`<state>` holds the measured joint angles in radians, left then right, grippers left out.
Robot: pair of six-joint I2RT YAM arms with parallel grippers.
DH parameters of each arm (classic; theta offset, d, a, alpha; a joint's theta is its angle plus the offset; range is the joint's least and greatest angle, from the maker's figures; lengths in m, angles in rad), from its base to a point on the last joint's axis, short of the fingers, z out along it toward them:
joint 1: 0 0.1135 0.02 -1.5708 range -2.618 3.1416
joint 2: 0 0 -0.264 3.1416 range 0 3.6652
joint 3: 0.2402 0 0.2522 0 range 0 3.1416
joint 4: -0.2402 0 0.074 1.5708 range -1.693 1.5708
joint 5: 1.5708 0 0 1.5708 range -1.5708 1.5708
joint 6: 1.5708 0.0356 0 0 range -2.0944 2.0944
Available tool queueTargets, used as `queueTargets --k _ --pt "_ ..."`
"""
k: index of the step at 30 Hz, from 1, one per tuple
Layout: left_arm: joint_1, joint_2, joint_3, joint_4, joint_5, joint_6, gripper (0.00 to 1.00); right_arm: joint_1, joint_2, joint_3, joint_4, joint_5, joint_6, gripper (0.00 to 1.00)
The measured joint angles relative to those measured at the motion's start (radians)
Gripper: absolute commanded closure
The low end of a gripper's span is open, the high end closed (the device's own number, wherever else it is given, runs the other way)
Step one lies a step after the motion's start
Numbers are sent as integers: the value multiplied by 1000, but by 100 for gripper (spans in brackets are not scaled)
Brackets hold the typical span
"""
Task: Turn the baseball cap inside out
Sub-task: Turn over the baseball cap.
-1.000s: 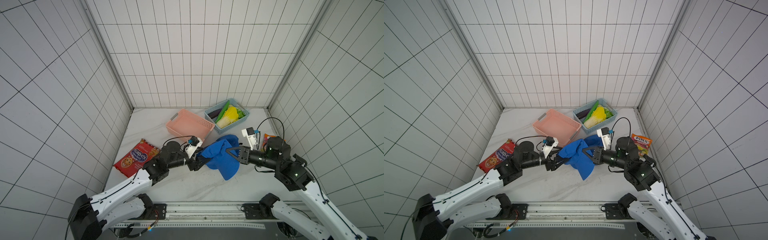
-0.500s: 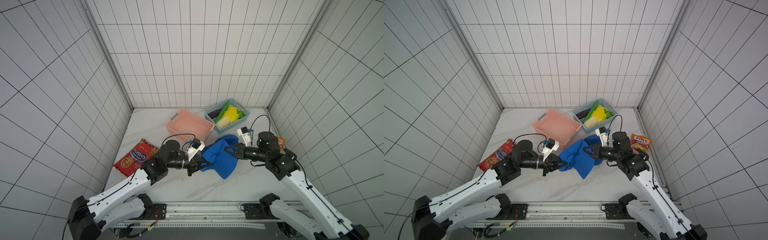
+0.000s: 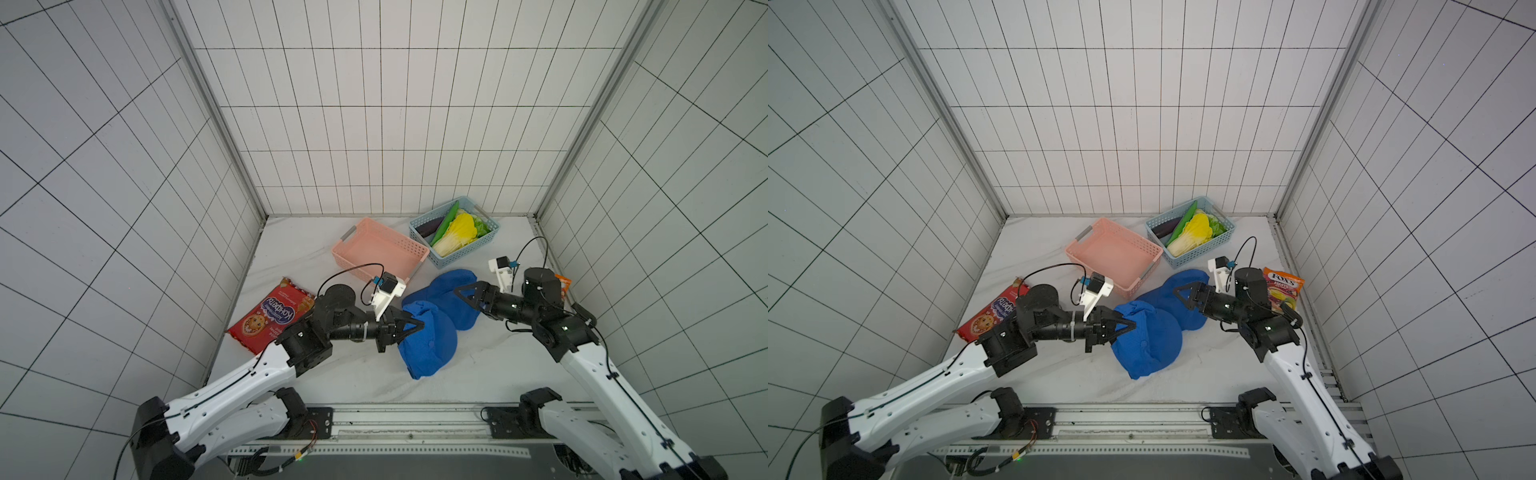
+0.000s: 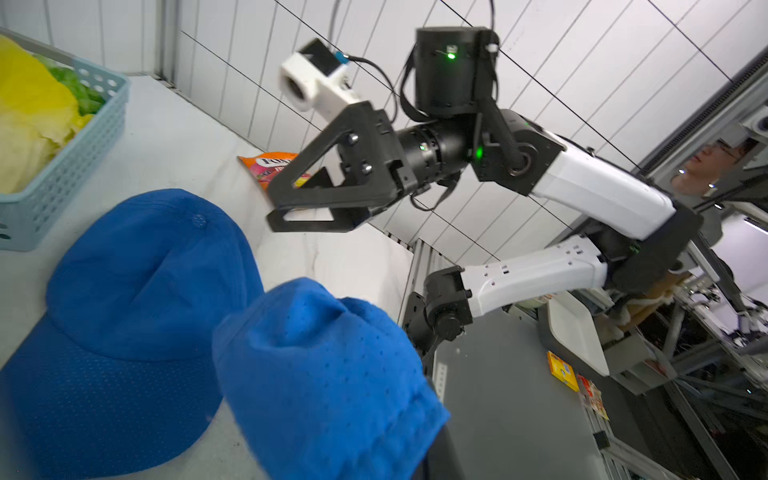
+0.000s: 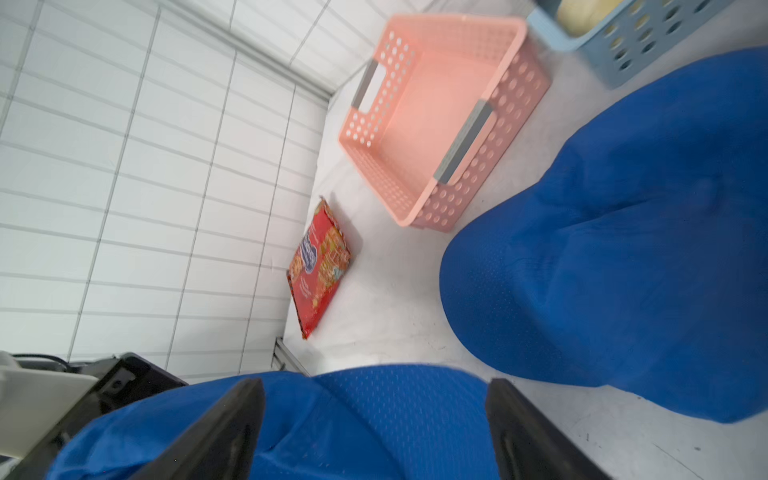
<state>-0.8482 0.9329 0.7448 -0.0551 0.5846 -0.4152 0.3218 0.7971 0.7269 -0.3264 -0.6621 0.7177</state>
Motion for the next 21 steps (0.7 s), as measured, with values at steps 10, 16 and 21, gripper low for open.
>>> queueTargets --k 10,16,21 --pt "0 -1 -37 32 -87 -50 100 -102 -166 1 -57 -66 103 13" --pt "0 1 -61 46 -95 -66 100 -35 -164 21 -41 -158 144 13" --pt "0 26 -62 73 -87 -69 100 94 -132 -2 54 -146 225 15"
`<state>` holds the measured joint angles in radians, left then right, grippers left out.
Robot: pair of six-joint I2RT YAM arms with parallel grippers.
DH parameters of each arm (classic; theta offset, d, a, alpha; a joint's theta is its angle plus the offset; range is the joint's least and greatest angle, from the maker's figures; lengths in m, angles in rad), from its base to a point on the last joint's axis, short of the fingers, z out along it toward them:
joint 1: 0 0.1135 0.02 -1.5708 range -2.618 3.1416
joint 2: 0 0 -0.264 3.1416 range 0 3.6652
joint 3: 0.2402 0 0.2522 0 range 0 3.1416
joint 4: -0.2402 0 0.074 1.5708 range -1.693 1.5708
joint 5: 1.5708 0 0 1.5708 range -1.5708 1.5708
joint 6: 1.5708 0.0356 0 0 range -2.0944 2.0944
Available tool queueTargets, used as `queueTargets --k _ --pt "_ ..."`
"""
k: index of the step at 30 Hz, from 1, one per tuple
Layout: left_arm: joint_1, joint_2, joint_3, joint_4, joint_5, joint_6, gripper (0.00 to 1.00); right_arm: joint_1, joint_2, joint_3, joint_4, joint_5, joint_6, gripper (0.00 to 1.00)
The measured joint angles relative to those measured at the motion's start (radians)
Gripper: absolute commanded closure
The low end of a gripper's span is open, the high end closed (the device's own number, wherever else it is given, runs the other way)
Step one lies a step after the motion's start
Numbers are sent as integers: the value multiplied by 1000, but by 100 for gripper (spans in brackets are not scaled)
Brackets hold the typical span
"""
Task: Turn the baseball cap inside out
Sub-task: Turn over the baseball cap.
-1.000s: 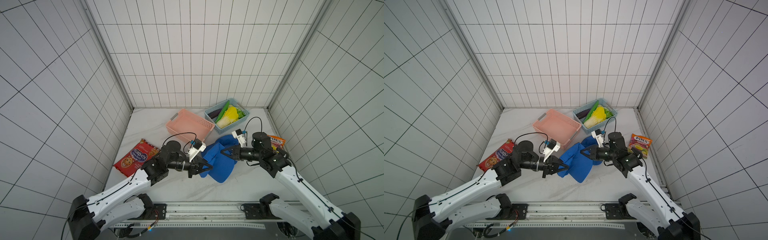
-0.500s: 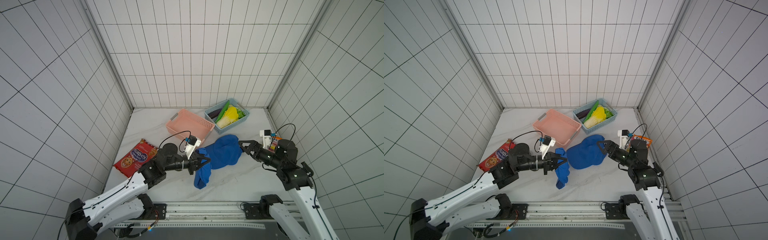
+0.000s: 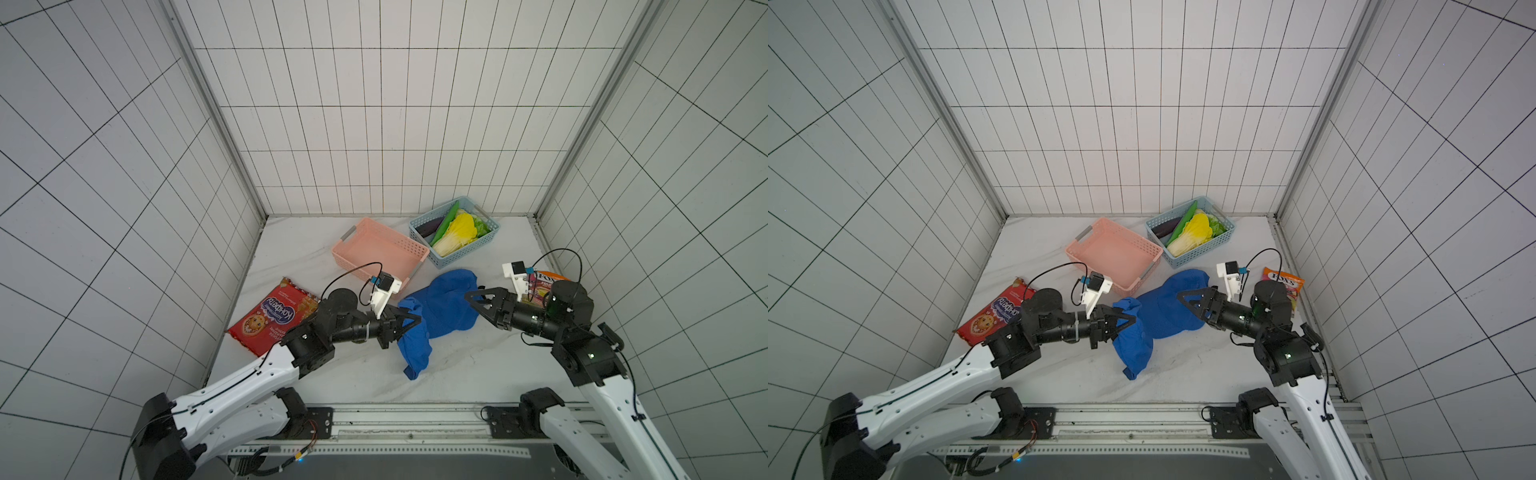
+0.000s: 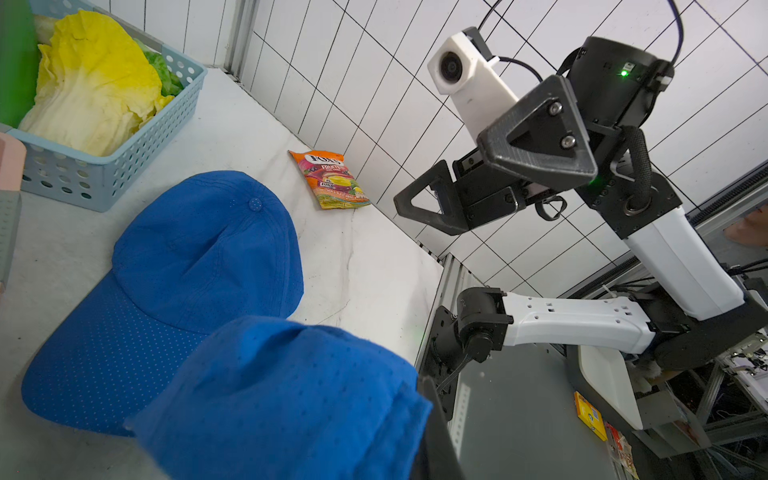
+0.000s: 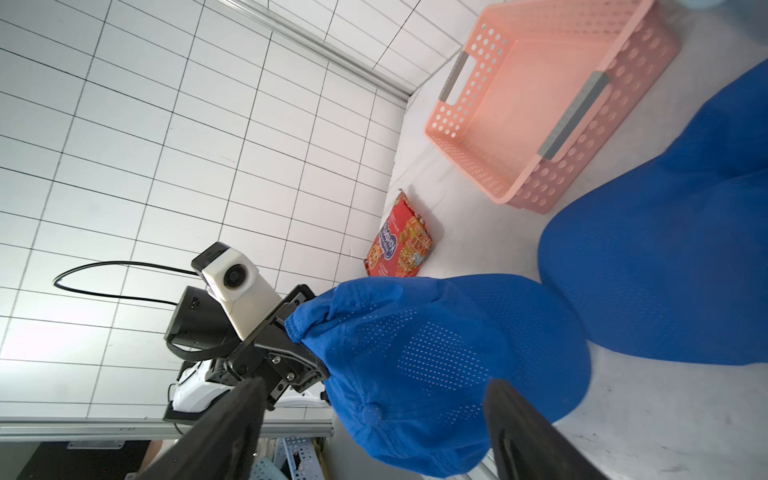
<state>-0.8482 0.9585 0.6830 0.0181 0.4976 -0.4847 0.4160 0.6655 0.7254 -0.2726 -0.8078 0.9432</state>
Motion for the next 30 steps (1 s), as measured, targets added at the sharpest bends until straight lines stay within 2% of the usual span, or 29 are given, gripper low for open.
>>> queueTargets --k 6,11,15,19,30 --pt "-2 51 0 52 42 -5 100 170 120 -57 149 64 108 22" --pt "-10 89 0 78 71 -5 100 249 202 -71 254 100 166 29" --pt "-15 98 0 84 76 -5 100 287 245 -71 328 112 196 42" --pt "-15 98 0 92 64 -5 100 306 269 -71 364 116 209 50" --pt "-15 98 -31 144 -20 -32 100 311 251 -103 404 140 237 54"
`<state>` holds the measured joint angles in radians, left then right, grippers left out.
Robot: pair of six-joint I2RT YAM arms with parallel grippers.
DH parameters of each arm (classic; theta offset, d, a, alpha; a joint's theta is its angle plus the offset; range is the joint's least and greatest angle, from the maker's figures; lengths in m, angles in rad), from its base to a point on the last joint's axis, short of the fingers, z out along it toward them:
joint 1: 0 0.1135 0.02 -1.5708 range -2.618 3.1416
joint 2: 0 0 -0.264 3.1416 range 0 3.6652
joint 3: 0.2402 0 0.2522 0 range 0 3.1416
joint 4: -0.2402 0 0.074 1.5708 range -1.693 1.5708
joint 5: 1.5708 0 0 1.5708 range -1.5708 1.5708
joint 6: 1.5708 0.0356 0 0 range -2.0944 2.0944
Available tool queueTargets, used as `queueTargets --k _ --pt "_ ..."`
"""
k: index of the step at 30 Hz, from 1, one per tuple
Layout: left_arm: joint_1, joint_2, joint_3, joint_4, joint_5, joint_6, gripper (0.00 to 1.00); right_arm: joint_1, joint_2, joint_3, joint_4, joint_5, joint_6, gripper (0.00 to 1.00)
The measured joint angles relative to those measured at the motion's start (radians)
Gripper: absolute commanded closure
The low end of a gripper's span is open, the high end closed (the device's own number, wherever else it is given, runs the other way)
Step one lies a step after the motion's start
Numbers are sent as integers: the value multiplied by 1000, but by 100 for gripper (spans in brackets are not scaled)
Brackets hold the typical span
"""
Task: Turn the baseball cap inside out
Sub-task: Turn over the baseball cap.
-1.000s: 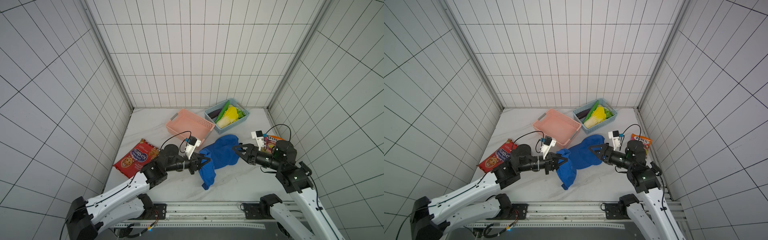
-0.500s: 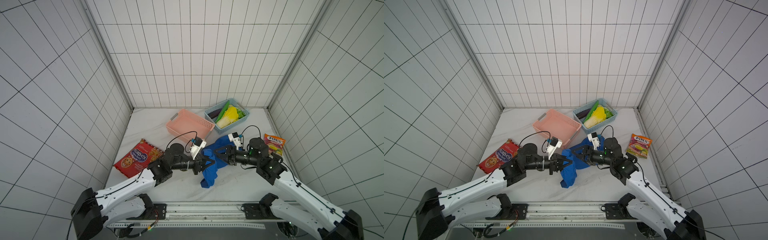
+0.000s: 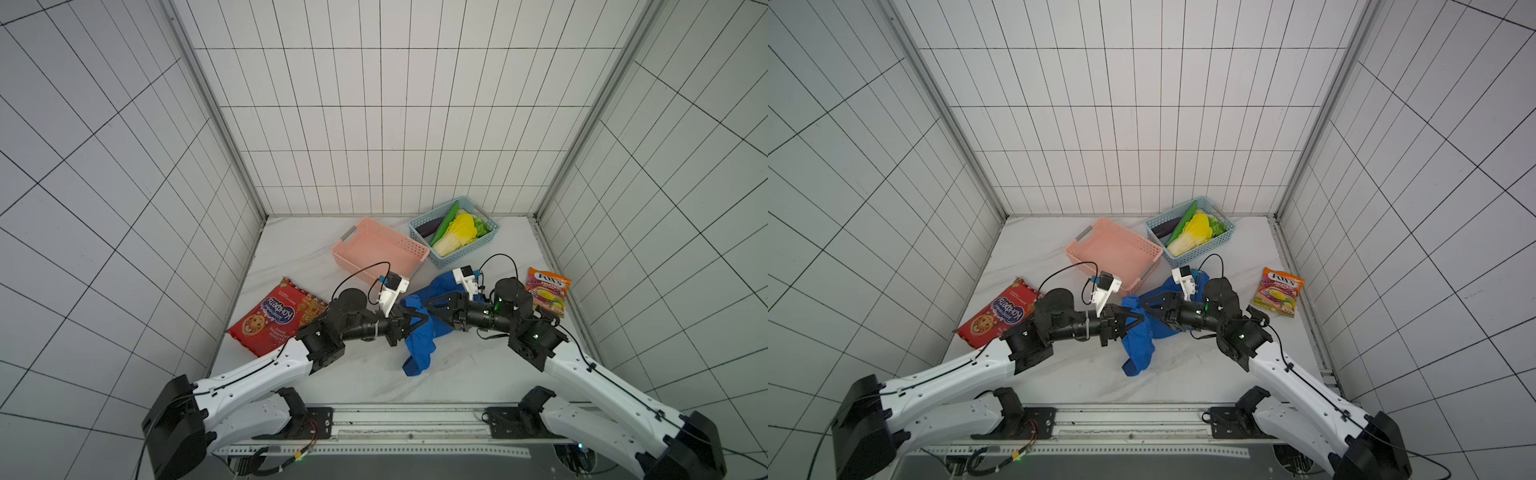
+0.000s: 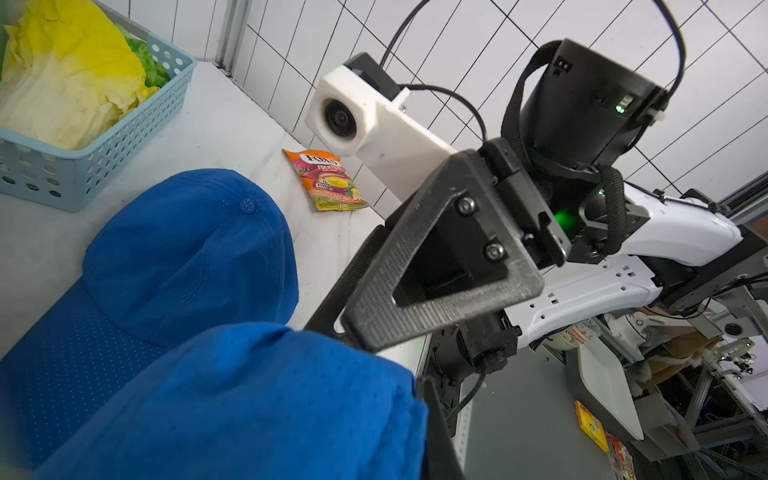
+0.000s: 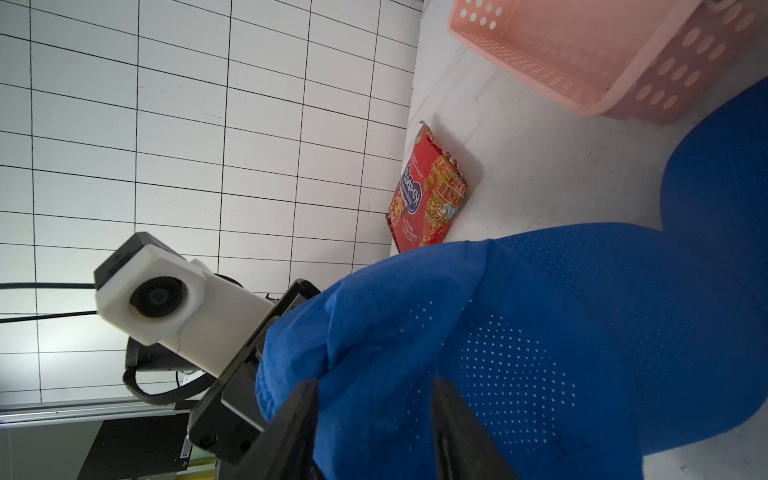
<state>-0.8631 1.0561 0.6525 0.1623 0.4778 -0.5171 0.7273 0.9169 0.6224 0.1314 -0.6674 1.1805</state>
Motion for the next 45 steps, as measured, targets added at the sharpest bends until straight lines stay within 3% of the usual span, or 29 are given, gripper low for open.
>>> queueTargets --k 11,14,18,19,21,22,25,28,36,45 --pt "0 2 -12 41 8 -18 100 27 28 1 35 -38 10 53" --pt "0 6 -16 42 18 -18 100 39 49 7 48 -46 11 64" --pt "0 11 -20 36 35 -19 99 51 58 14 69 -45 5 95" --pt "0 11 -21 38 37 -19 87 51 58 15 72 -44 6 100" --pt "0 11 -23 43 41 -27 52 53 57 15 75 -34 1 100" --pt "-3 11 -24 49 39 -32 41 53 57 15 76 -28 -1 100" --pt "-3 -2 -40 68 26 -69 23 54 46 15 60 -13 -19 100" --pt "11 -55 -83 97 2 -129 16 53 16 15 24 2 -47 100" --pt "113 -184 -158 191 -67 -315 18 51 -6 15 -20 -2 -92 100" --pt "124 -61 -132 225 -25 -425 42 51 -3 27 -35 -10 -121 100"
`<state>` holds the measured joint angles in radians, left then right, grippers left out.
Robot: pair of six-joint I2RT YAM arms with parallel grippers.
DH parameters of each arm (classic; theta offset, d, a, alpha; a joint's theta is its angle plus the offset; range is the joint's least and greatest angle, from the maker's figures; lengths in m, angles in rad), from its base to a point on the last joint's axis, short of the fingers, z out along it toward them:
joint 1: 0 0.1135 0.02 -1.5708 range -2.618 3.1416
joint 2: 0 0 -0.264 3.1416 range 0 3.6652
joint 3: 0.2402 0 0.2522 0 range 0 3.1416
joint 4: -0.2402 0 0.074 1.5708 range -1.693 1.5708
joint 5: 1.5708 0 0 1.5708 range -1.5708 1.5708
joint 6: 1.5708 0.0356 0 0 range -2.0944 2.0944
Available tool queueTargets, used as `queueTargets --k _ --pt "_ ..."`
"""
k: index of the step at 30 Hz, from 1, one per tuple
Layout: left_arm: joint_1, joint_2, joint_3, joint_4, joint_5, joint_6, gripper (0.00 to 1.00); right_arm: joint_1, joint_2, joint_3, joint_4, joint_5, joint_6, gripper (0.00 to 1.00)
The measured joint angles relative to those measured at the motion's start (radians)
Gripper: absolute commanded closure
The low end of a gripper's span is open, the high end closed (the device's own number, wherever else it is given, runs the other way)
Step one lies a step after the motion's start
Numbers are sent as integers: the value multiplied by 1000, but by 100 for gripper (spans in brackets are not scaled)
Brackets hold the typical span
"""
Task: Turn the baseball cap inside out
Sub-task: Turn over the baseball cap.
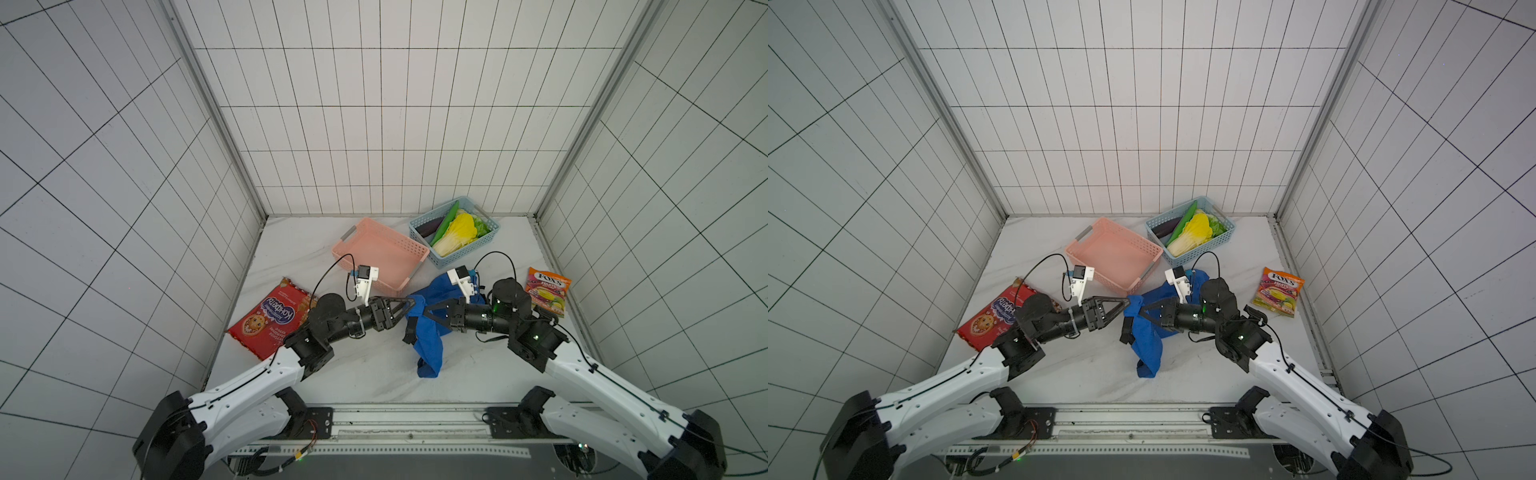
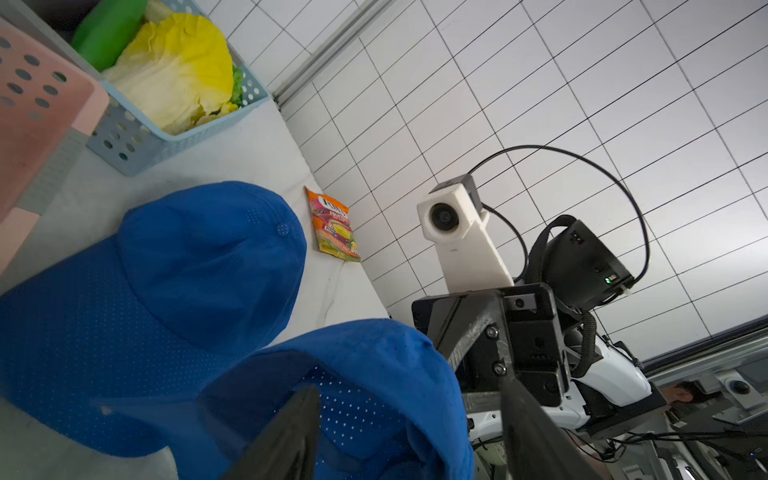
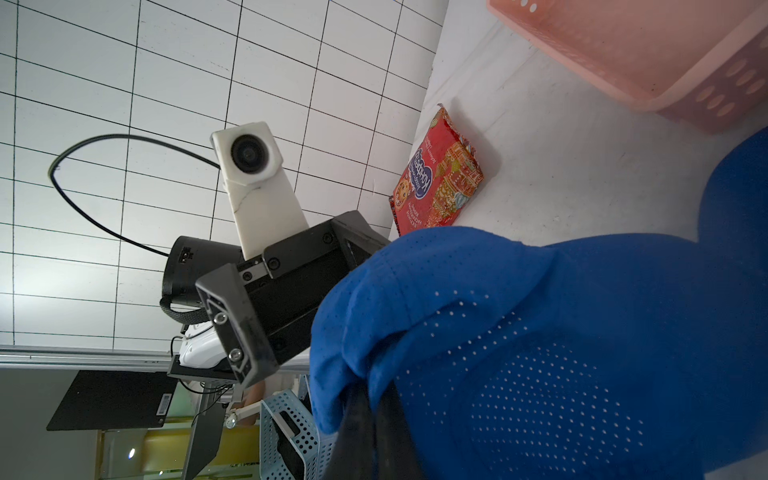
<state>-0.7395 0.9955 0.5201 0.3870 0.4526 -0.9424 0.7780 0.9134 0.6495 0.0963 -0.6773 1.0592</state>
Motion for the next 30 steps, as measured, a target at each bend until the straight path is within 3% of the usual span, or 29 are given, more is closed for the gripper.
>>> queueTargets --k 8,12,18,19,22,24,27,30 --pt "2 28 8 25 31 -59 91 -8 -4 0 -18 2 -12 100" --pt "30 -20 2 7 10 -73 100 -38 -44 0 -55 5 -20 100" --pt "91 -133 -60 -10 52 -92 100 -120 -137 -5 -57 -27 -8 100" --pt "95 -143 -69 -10 64 -97 94 -123 -143 -9 -58 -39 -5 100" --pt "133 -170 -88 -12 58 -97 37 -142 -151 -19 -71 -37 12 100" --pt "168 -175 -92 -11 46 -86 21 -166 -160 -19 -67 -11 30 100" --pt "164 -175 -94 -4 64 -52 13 -169 -165 -14 -56 18 50 100" --pt "122 -177 -128 42 76 -14 12 -161 -162 13 -56 40 60 100"
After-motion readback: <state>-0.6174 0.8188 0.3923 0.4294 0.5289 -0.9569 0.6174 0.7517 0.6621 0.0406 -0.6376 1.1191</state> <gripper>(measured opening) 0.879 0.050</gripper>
